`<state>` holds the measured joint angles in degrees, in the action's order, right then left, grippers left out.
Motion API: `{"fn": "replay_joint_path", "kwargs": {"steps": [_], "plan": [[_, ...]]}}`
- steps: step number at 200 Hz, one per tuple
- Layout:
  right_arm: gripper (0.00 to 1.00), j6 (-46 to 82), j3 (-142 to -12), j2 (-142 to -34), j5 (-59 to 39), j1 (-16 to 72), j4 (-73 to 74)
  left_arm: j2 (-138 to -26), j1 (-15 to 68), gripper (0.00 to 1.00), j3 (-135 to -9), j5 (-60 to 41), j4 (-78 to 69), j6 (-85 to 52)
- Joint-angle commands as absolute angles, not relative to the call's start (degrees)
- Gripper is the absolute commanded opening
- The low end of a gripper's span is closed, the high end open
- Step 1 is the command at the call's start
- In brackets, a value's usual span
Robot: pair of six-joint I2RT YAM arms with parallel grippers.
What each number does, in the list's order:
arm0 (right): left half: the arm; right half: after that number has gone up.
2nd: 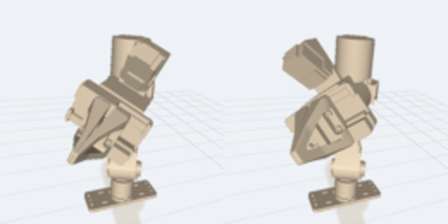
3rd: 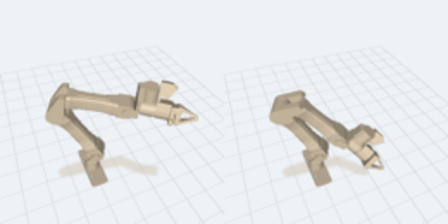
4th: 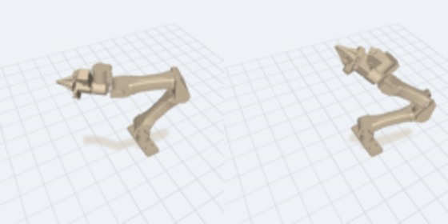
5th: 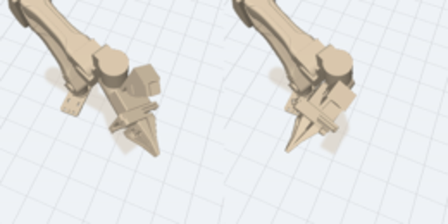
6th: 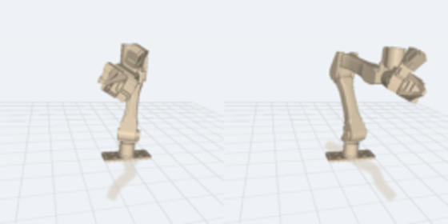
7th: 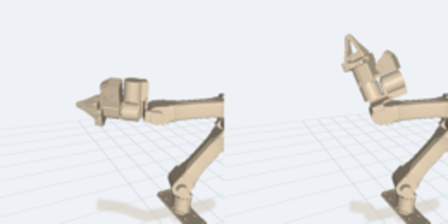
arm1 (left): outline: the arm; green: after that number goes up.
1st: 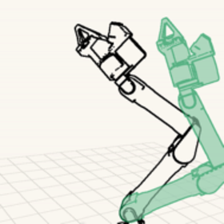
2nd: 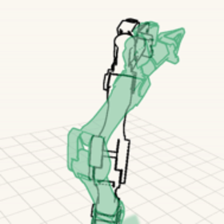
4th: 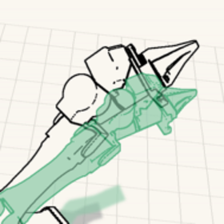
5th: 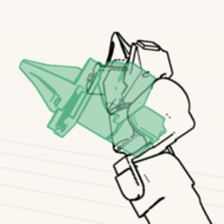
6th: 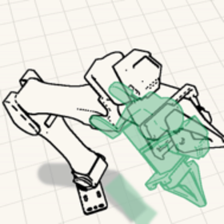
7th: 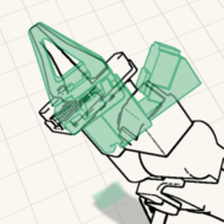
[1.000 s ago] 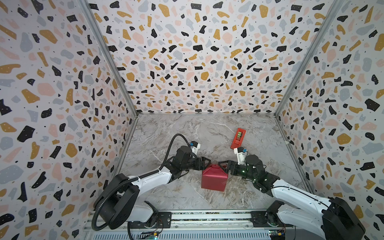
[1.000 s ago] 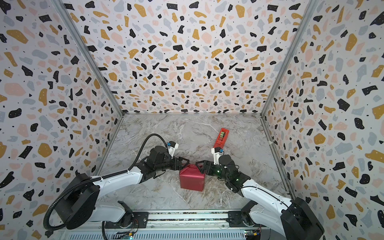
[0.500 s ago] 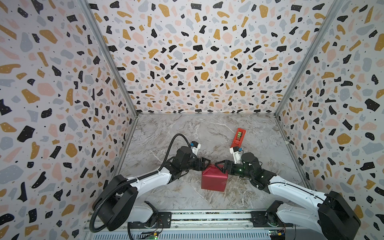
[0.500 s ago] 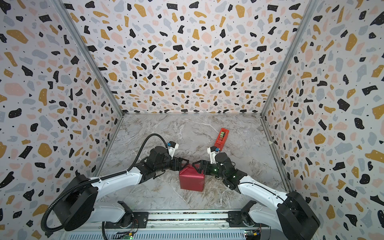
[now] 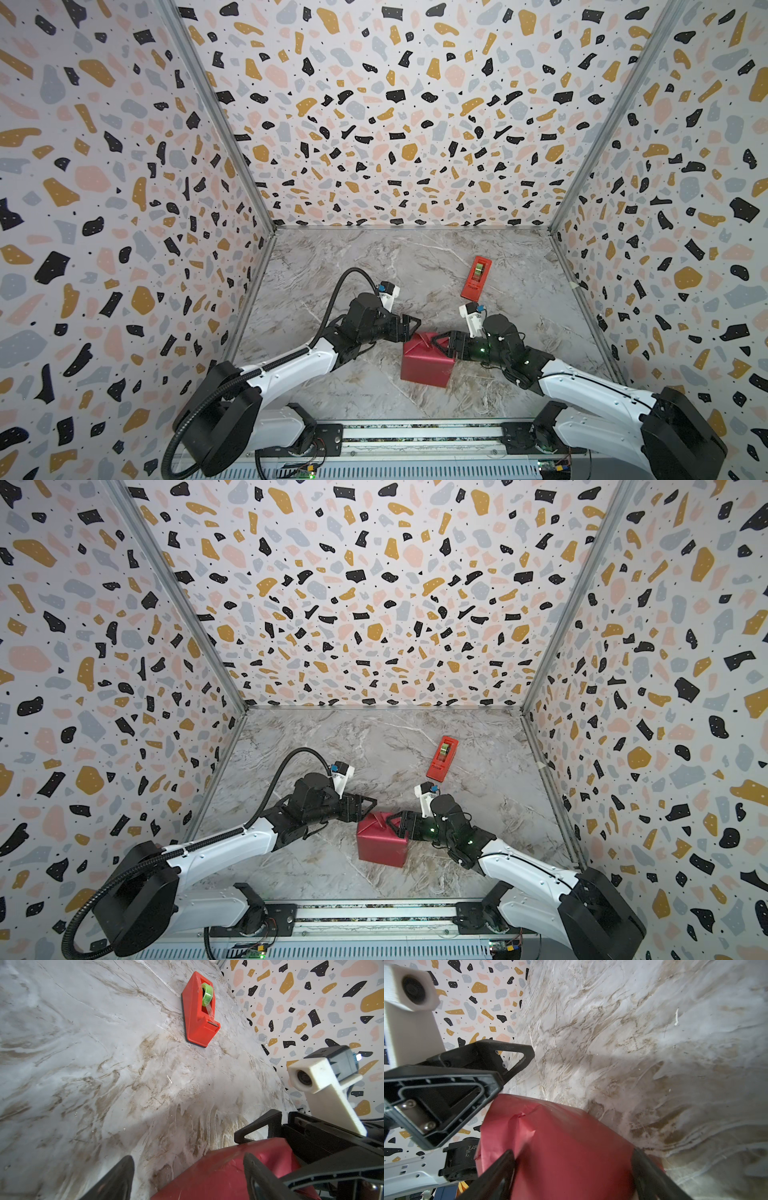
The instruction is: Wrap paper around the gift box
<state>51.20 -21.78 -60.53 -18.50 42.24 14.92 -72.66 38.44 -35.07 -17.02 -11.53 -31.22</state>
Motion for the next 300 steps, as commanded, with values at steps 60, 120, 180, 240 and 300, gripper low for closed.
{"fn": "replay_joint_path", "kwargs": {"steps": [60, 120, 180, 240, 300], "plan": [[0.87, 51.5, -18.6, -59.7, -16.5, 44.5, 12.5, -74.3, 38.9, 0.87, -36.1, -21.0, -8.4, -33.5], [0.87, 52.2, -17.9, -59.1, -14.4, 45.5, 12.6, -73.0, 39.0, 0.87, -32.8, -24.1, -8.2, -34.7], [0.86, 52.2, -18.1, -59.1, -13.8, 46.1, 12.4, -72.6, 38.9, 0.88, -29.2, -29.0, -17.9, -42.5], [0.86, 52.2, -18.2, -59.0, -13.5, 46.4, 12.3, -72.5, 38.9, 0.89, -27.2, -30.5, -20.2, -45.1], [0.87, 51.2, -19.9, -57.7, -12.8, 46.3, 11.3, -72.8, 38.8, 0.87, -25.3, -30.2, -15.3, -41.7]]}}
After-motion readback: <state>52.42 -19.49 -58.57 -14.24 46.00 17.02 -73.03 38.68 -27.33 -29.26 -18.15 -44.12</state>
